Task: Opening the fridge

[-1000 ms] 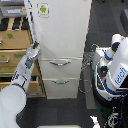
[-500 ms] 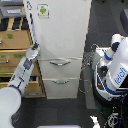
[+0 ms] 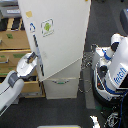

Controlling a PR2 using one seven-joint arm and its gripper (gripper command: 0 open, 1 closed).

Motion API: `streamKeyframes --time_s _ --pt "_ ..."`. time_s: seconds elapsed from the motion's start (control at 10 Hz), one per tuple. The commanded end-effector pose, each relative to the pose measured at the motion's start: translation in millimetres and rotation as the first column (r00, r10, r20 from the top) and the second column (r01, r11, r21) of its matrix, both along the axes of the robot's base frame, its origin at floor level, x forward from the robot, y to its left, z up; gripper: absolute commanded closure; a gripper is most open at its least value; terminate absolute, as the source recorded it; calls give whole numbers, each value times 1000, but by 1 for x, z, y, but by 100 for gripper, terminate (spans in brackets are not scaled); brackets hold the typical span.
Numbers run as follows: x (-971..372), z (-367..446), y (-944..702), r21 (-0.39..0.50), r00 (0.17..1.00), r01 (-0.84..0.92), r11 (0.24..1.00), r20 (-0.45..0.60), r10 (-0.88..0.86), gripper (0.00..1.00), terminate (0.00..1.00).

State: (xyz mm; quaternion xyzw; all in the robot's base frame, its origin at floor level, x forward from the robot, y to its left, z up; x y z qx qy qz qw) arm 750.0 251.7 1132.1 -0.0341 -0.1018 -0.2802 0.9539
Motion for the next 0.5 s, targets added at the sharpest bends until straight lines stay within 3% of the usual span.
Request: streamKeyframes --time_s 0.1,0.3,0.4,0.5 --pt "-786 293 82 280 538 560 779 592 -600 100 0" --pt "-685 267 108 229 604 555 800 551 -577 100 0" --pt "-590 226 107 182 688 541 821 466 -557 0 0" --pt "-550 205 102 164 721 536 828 421 -550 0 0"
